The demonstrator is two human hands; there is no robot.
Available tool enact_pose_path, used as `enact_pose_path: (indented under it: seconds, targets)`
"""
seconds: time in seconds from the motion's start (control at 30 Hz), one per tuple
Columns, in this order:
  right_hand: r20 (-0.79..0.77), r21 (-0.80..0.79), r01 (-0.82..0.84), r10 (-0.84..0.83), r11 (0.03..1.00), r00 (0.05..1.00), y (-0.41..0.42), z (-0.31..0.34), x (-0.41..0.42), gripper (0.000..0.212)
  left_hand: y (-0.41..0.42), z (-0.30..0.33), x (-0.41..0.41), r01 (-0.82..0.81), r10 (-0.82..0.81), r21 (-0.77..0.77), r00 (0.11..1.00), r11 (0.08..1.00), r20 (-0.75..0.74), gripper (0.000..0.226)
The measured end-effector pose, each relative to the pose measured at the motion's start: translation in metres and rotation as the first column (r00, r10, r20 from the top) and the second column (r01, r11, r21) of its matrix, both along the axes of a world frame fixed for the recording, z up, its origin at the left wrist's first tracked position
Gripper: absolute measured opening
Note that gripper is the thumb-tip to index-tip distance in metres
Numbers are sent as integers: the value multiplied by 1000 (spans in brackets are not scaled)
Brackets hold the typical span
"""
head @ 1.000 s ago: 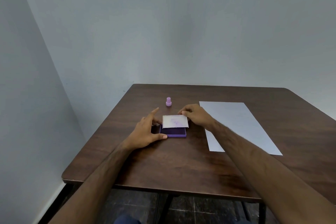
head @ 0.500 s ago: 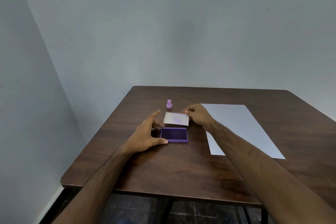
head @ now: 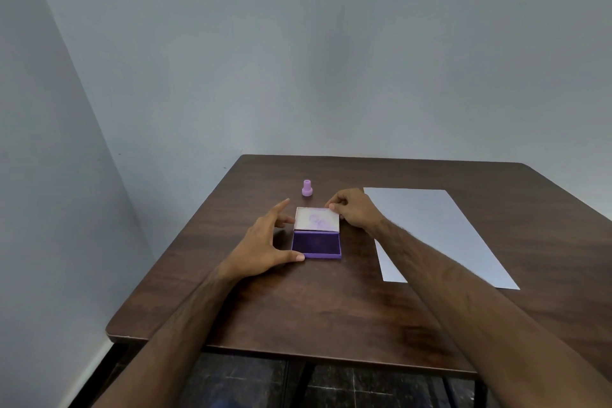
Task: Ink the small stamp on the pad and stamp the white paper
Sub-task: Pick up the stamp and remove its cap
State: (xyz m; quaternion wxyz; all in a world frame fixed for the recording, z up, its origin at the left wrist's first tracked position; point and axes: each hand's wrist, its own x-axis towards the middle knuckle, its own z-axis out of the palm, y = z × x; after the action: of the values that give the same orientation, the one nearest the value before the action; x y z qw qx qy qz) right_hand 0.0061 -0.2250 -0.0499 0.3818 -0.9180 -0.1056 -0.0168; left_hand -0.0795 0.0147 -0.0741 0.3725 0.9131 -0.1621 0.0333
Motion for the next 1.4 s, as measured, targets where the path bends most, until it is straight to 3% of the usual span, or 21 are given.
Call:
enact_pose_path:
  seconds: [0.23,0.37,0.63,0.77,0.9,1.0,1.13,1.27,1.4]
  targets:
    - [9,22,-26,25,999,1000,-5,3,2,21,0,1,0,6,-6,8,1000,1000,2,116]
    - [109,-19,13,-11,1000,994,6,11,13,20,-1,3,-2,-11,11,7,1000,1000,14,113]
    - [194,-160,-67,98,985,976,55,27,44,44,2,4,-7,-82,91,-100,991,992,93,61]
    - [206,-244,-48,100,968,973,66,21,57,28,4,1,-5,-91,100,-87,988,992,117,51]
    - [215,-229,-29,80,973,973,64,13,58,22,5,2,-2,-86,97,-105,990,991,101,42]
    - [208,-139,-39,67,990,976,55,15,49,15,5,2,-3,-85,100,-120,988,989,122,37]
    - [204,95,-56,36,994,978,38,25,18,14,4,3,-4,-114,145,-170,972,979,183,35]
    - [122,314,-124,90,941,988,21,25,-22,20,-4,7,-4,-140,195,-261,961,955,198,33]
    - [94,474,-139,108,870,990,11,17,-50,21,-24,16,-9,-48,121,-267,957,963,264,21]
